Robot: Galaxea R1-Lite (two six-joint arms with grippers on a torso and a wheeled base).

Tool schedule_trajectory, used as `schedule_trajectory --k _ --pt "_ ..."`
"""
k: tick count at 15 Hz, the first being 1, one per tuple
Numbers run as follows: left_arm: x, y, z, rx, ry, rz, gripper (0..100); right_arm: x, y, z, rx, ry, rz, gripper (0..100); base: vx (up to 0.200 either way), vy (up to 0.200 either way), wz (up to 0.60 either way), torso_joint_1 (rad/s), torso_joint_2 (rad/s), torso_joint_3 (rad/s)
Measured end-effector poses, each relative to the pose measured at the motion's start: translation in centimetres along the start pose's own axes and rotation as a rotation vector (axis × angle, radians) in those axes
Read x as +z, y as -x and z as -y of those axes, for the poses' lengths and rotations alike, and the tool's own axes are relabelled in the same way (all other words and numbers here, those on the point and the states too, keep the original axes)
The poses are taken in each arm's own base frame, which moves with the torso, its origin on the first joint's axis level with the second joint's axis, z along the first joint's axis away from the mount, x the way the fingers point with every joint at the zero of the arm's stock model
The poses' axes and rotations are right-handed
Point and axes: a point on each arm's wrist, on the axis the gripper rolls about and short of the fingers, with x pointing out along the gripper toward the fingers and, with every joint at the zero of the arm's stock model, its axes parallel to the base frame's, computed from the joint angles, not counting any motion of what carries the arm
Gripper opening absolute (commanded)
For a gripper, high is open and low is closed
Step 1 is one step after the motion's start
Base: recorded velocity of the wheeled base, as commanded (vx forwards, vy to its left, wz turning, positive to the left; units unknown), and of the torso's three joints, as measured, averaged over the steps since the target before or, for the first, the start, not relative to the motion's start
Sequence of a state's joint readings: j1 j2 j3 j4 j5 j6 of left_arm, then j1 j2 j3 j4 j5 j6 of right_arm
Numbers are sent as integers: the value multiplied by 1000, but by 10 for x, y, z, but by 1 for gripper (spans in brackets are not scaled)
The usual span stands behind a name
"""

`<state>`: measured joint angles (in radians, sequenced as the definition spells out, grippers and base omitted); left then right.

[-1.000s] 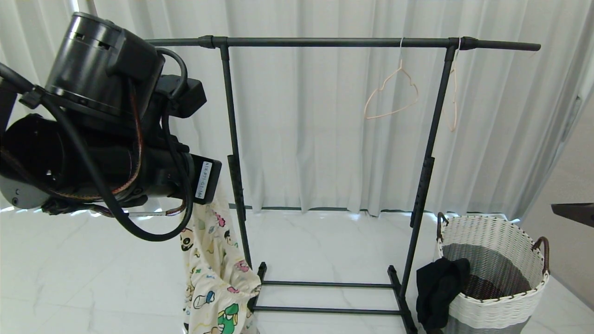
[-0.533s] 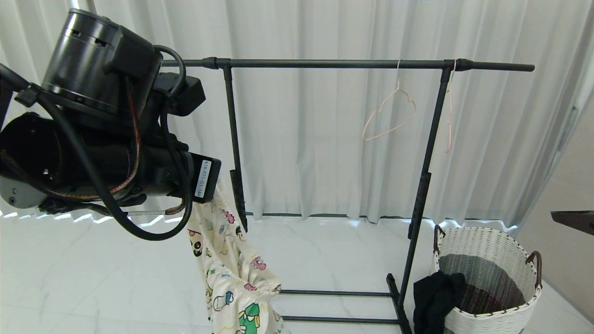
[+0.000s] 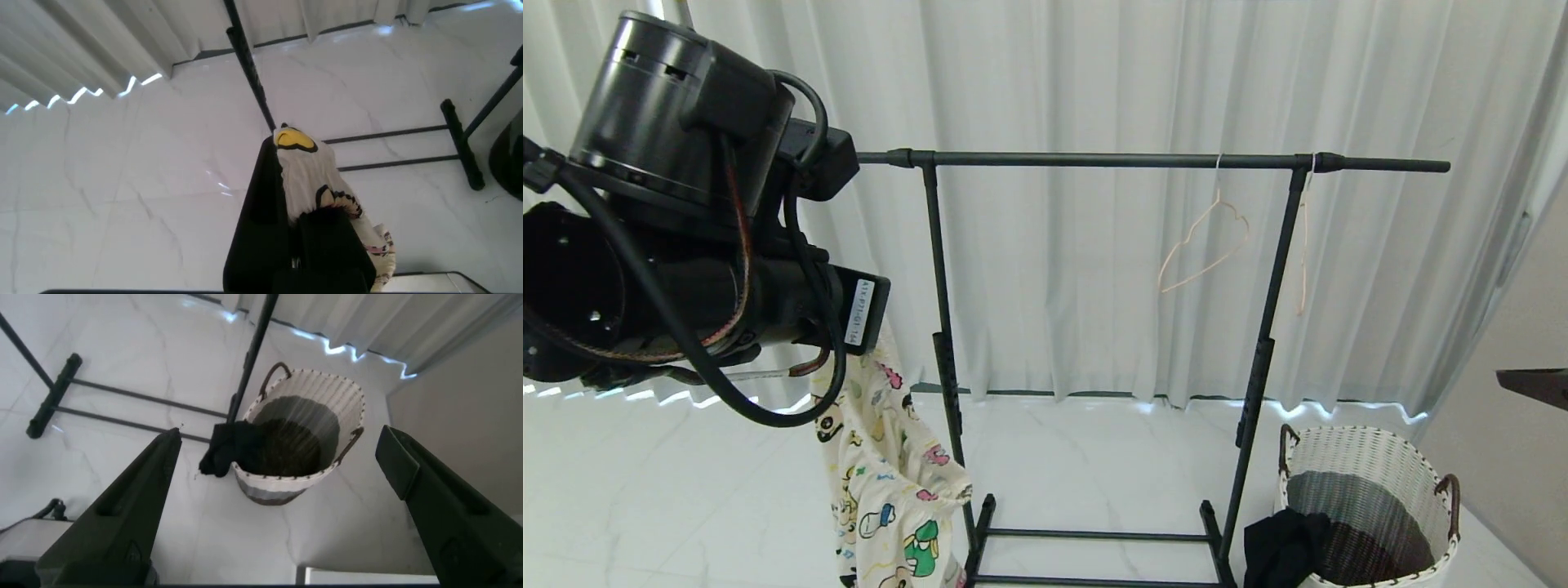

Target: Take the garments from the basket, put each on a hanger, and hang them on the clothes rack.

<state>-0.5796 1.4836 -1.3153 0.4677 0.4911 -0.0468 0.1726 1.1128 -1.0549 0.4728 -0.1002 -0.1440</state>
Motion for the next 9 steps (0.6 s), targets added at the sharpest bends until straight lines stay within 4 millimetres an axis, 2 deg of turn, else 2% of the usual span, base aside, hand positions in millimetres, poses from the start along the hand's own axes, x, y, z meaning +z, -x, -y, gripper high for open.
schedule_trajectory --k 5,9 --pt "-11 11 -6 0 0 -1 0 6 -6 1 -4 -23 41 100 0 0 0 226 -503 -283" --pt "-12 16 -10 0 6 11 0 10 -13 1 -7 -43 44 100 0 0 0 246 -529 -290"
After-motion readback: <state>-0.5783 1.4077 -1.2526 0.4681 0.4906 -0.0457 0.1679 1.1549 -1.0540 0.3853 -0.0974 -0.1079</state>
